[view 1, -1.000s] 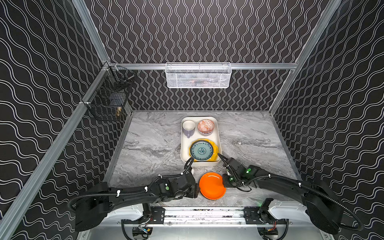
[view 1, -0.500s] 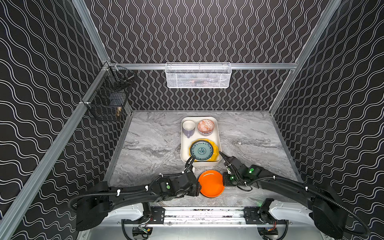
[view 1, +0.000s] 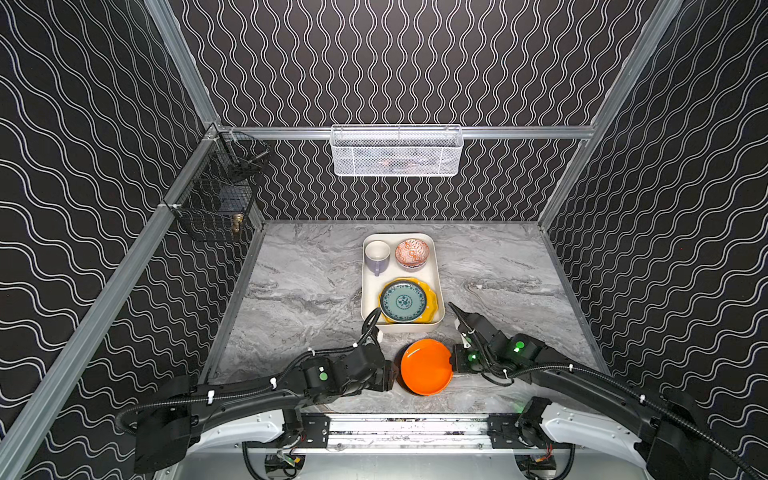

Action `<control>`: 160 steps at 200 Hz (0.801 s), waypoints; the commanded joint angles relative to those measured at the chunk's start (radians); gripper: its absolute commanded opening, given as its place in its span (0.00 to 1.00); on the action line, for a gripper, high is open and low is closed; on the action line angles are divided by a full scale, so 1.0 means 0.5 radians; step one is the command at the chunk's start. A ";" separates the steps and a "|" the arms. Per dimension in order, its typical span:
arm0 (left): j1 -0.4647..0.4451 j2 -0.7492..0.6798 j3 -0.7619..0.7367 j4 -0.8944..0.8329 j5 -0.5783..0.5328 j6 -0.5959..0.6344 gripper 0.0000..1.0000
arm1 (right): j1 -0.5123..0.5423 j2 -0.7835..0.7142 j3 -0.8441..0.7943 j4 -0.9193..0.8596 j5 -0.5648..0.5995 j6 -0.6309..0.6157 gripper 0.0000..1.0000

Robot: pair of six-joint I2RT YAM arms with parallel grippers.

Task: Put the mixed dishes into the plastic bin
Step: 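Grip the orange plate rim with both grippers and tilt it up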

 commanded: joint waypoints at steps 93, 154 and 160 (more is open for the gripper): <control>0.003 -0.142 0.190 -0.426 -0.239 0.041 0.99 | 0.000 -0.108 0.107 -0.051 -0.068 0.023 0.00; 0.077 -0.166 0.474 -0.692 -0.319 0.159 0.99 | -0.002 -0.082 0.346 -0.155 -0.011 -0.028 0.00; 0.092 -0.166 0.504 -0.710 -0.323 0.179 0.99 | -0.002 -0.073 0.373 -0.160 0.004 -0.037 0.00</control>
